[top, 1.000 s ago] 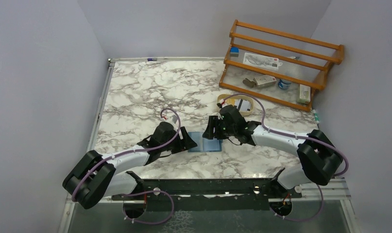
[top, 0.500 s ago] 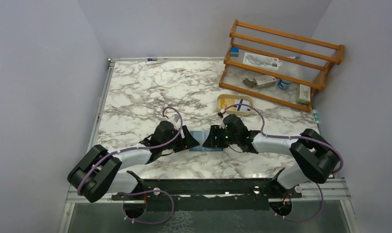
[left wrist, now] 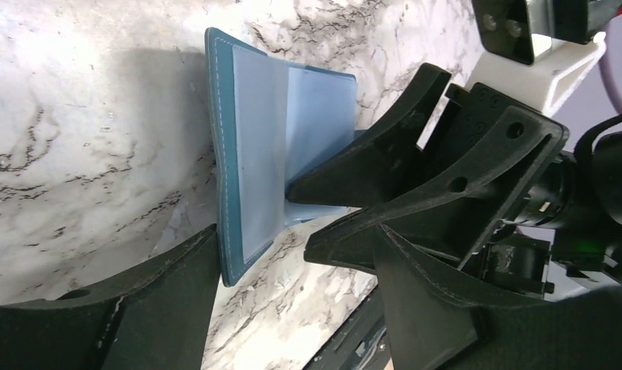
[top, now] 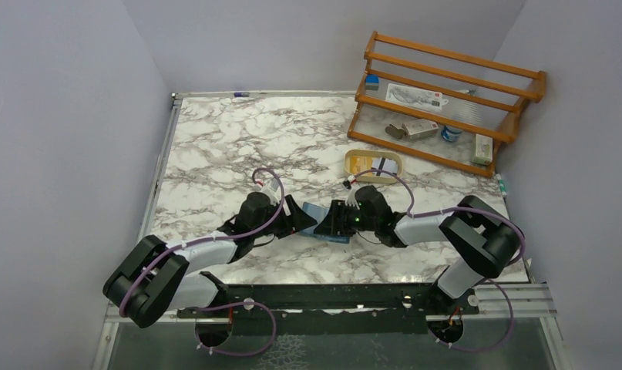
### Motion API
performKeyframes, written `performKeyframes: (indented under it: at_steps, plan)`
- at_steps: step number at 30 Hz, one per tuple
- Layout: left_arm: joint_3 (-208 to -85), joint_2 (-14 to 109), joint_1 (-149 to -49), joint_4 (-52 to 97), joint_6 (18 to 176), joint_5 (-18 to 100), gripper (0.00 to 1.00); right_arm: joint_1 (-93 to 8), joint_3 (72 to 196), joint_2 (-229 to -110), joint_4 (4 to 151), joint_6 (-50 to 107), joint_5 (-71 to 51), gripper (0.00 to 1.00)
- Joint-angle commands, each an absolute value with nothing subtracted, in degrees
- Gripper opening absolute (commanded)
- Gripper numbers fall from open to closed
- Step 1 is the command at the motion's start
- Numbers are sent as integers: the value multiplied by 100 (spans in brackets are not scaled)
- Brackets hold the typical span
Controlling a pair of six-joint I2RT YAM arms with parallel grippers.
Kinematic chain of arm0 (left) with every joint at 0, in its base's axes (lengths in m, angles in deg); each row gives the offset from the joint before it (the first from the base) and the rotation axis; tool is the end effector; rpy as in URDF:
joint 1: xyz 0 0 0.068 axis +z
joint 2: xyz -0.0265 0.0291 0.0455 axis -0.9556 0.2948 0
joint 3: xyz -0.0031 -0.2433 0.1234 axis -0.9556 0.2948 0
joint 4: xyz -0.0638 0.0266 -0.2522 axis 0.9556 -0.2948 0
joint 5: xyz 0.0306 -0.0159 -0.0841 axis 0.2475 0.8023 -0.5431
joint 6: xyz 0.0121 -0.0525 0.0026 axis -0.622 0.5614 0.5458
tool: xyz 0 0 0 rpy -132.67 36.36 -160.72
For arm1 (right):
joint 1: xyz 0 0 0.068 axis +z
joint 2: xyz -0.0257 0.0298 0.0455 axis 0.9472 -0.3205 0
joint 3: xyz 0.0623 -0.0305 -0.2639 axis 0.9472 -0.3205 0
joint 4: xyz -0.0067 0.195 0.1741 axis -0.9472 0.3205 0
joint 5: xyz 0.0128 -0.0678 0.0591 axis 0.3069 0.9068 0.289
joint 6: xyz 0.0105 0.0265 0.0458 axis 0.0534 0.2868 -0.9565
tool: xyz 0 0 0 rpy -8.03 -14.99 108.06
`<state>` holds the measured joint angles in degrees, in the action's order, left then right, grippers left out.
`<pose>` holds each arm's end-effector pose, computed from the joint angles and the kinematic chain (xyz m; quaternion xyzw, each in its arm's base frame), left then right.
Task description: Take the credit cards out of the card holder
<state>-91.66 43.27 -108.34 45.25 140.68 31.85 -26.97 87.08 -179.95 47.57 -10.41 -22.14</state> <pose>0.1743 -0.1374 0.1480 -0.0701 0.8533 -0.4483 0.2571 0.1938 0.2064 0.1268 -0.0703 0.8693 0.4362 0.2216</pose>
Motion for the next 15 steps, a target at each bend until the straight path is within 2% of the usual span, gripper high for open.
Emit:
performKeyframes:
  at_steps: [1, 6, 10, 13, 15]
  plan:
    - [-8968, 4247, -10836, 5245, 14396, 2987, 71, -2652, 8435, -18290, 5063, -1046, -2289, 57]
    - [-8845, 4347, -10812, 5634, 14594, 3000, 68, -2656, 8387, -18371, 4941, -1063, -2336, 57]
    - [-8827, 4357, -10795, 5640, 14600, 3108, 52, -2656, 8352, -18413, 4884, -1070, -2357, 57]
    - [-8768, 4343, -10748, 5642, 14652, 3205, 37, -2649, 8346, -18423, 4866, -1055, -2385, 56]
    - [-8740, 4357, -10723, 5651, 14672, 3232, 33, -2657, 8342, -18448, 4848, -1053, -2402, 56]
